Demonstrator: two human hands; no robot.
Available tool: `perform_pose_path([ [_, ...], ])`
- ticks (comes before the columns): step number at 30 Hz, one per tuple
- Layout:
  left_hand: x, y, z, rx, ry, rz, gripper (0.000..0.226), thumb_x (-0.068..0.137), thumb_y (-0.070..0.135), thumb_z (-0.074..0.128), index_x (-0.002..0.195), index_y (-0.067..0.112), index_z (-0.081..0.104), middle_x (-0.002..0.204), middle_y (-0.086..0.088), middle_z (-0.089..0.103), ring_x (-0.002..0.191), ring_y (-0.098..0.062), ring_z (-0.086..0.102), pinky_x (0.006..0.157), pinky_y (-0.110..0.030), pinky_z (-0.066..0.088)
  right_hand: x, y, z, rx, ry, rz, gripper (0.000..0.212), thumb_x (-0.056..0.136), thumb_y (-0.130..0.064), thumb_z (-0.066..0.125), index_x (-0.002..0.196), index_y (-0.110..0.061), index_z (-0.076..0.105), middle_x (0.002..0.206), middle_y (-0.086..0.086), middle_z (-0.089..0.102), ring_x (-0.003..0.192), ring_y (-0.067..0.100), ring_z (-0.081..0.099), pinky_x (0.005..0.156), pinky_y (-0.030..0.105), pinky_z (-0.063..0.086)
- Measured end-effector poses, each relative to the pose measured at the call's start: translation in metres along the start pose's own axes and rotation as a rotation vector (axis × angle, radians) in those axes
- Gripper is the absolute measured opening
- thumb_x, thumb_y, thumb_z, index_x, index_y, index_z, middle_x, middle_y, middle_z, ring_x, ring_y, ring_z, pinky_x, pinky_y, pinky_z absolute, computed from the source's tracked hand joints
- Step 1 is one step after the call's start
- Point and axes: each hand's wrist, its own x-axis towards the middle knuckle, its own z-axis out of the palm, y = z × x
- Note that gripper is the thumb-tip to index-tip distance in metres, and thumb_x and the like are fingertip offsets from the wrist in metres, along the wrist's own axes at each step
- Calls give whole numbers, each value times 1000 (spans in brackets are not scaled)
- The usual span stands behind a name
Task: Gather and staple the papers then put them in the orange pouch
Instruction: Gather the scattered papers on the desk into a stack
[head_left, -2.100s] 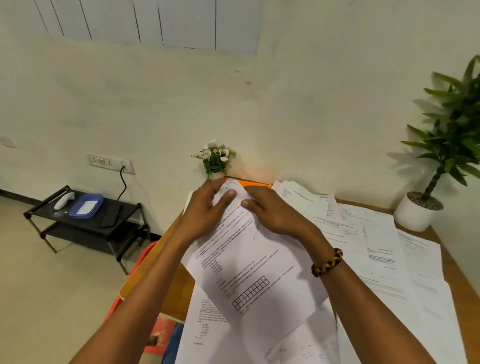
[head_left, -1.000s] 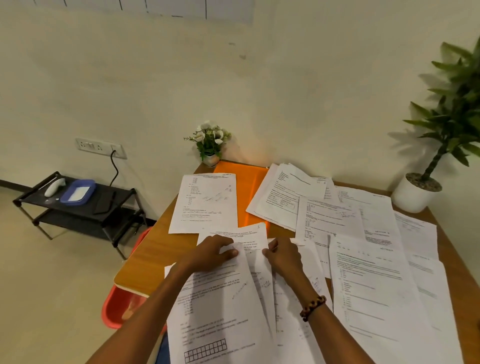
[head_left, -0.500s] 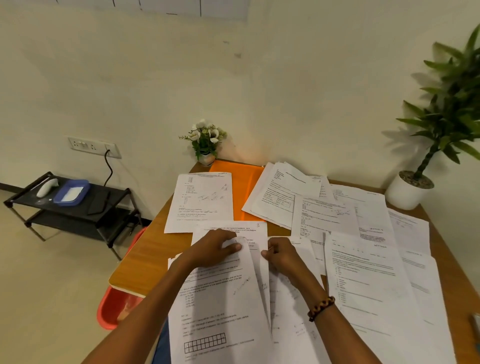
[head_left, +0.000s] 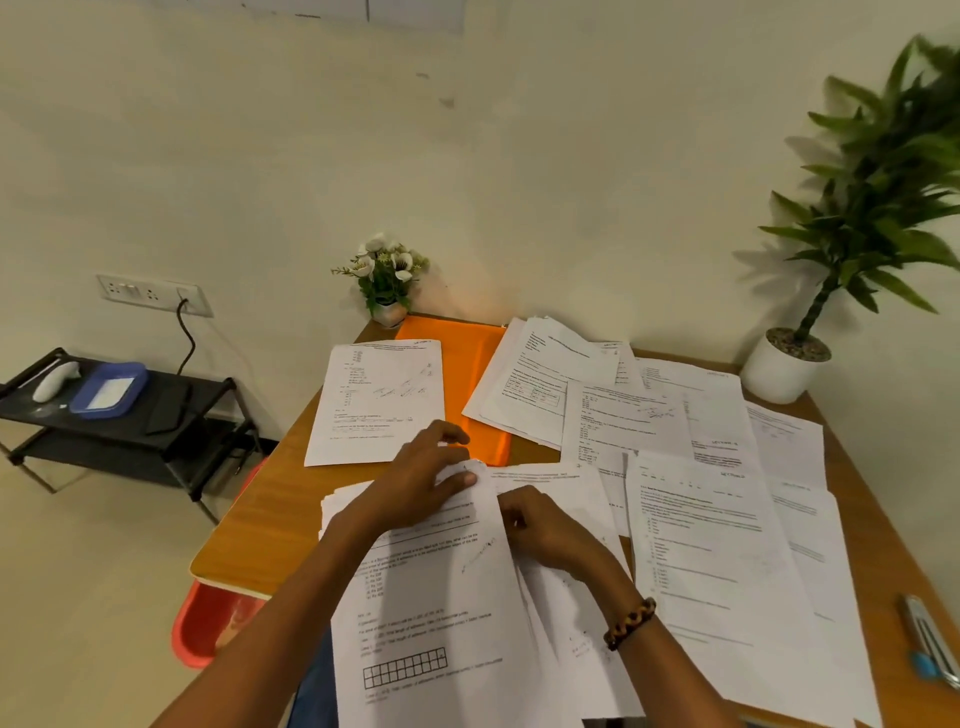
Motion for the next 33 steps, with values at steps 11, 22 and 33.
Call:
perform_pose_path([
  [11,6,3,8,-168,-125,-70,36,94,45,63,127,43,48,125,19,57,106,-10,58,89,-28,52,-26,9,2,203,219,43,28,100,-9,59,76,-23,64,86,2,67,73,22,65,65,39,59],
  [22,4,5,20,-142,-101,-22,3,99,40,57,101,39,55,109,16,62,95,-10,60,80,-20,47,-37,3,12,210,88,117,22,98,-53,55,108,-34,56,108,-13,66,95,8,64,80,21,51],
  [33,13,20,16,-117,-74,14,10,100,45,53,108,39,54,109,19,59,93,-10,61,76,-16,46,-32,2,26,294,314,-4,30,101,-41,57,128,-29,57,124,-6,69,108,13,69,95,39,59],
])
